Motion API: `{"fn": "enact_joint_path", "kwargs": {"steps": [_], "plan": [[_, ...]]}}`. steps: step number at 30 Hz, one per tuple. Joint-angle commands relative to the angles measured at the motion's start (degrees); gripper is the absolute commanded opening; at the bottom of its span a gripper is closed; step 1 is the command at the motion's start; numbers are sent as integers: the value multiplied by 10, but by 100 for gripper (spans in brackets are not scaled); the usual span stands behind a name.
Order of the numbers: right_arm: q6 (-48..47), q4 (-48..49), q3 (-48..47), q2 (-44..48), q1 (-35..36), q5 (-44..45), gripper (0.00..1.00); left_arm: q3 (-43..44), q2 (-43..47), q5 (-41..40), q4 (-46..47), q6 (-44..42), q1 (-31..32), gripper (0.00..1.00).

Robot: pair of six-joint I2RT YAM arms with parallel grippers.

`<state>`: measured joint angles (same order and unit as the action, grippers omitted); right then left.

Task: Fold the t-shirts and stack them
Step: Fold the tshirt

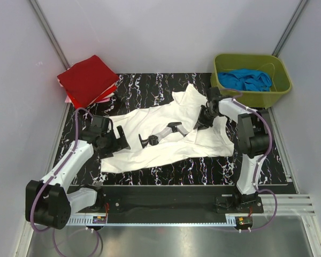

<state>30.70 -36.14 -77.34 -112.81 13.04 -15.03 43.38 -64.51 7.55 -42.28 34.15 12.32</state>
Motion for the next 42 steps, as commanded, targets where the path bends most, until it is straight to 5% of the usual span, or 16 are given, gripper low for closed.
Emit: {"fn": "enact_joint_path", "kwargs": {"steps": [1,4,9,19,30,35,42], "plan": [[1,-2,-126,-57,2,-41,25,4,-8,7,25,-4,2,99],[20,-22,-232,-98,2,-85,25,15,-11,14,19,-1,2,99],[22,-57,-300,-99,2,-106,42,31,4,30,2,3,2,99],[-5,-53,27,197,-3,86,71,52,-1,12,-20,43,-22,99],[47,-23,319,414,-269,62,70,-121,169,-36,-39,201,-1,99],[72,2,366,430,-293,37,65,-182,283,-74,-60,262,3,99],[75,75,413,394,-293,-18,62,-175,256,-112,-64,268,5,99]]}}
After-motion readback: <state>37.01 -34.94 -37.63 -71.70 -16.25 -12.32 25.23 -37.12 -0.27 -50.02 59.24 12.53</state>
